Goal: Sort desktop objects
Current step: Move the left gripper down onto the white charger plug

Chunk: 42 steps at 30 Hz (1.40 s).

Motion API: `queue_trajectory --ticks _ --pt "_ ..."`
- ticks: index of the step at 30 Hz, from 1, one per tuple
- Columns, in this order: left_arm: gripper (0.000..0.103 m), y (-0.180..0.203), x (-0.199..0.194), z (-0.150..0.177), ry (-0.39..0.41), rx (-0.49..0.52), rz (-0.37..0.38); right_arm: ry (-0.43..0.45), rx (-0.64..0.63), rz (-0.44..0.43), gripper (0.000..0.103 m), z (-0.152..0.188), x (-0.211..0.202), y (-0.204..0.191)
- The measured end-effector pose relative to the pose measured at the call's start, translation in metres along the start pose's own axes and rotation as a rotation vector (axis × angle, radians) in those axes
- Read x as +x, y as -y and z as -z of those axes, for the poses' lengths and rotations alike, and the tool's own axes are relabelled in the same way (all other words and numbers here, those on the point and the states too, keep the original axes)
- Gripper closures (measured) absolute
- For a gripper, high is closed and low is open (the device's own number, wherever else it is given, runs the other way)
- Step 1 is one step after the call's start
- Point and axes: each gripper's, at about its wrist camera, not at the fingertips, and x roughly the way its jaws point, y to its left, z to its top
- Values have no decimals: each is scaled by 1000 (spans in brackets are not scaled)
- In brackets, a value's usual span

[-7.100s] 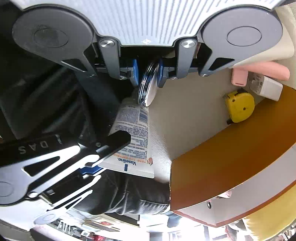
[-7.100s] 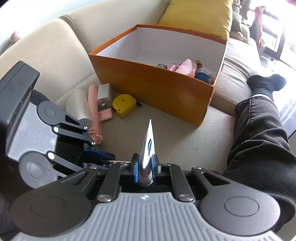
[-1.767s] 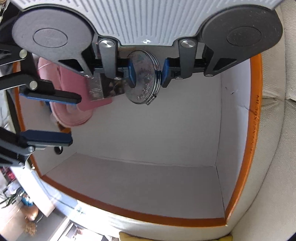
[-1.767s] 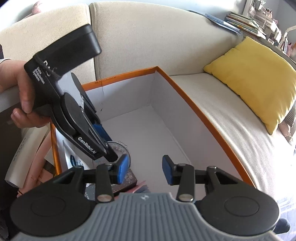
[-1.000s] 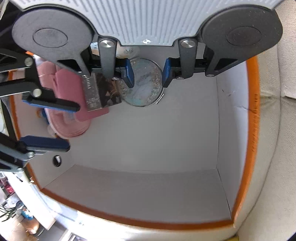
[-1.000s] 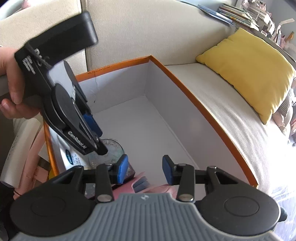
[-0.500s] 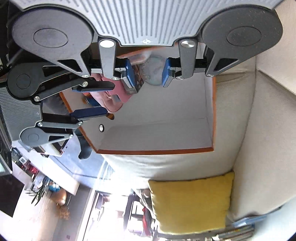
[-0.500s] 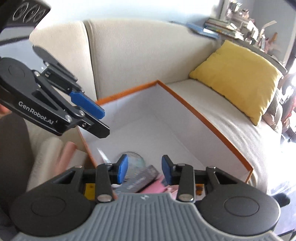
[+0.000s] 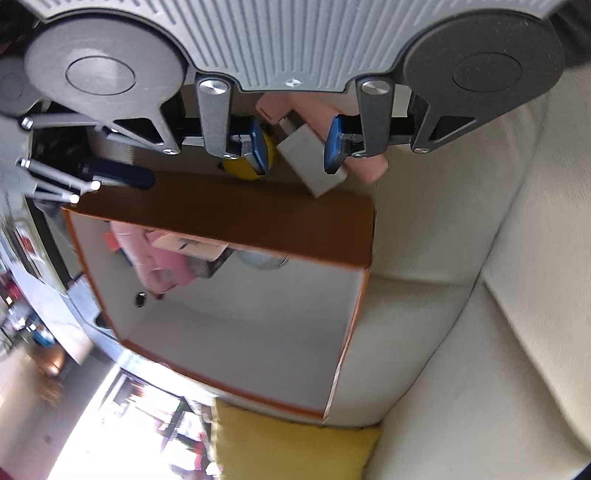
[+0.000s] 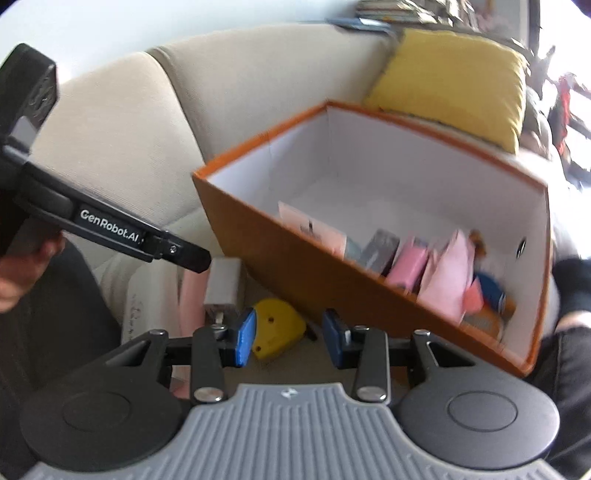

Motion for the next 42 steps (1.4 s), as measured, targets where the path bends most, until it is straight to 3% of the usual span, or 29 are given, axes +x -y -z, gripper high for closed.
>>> queue_trajectory --ticks 15,18,27,31,35,39,42 --pt "65 7 39 3 -64 -20 -136 -36 102 3 61 12 38 14" --pt "59 9 43 2 -81 -11 -149 -33 91 -7 60 13 40 12" --pt "59 6 48 8 -107 32 -119 -51 42 -28 54 17 48 5" --pt "59 13 43 8 -101 130 -99 -37 -13 -53 47 16 49 -2" --pt "60 14 35 9 -104 232 -67 -38 -152 -40 44 16 55 -13" --pt "62 1 32 11 -103 189 -33 -76 -238 -111 43 14 63 -18" --pt "62 -6 30 13 -97 174 -19 -72 -285 -106 43 17 65 -23"
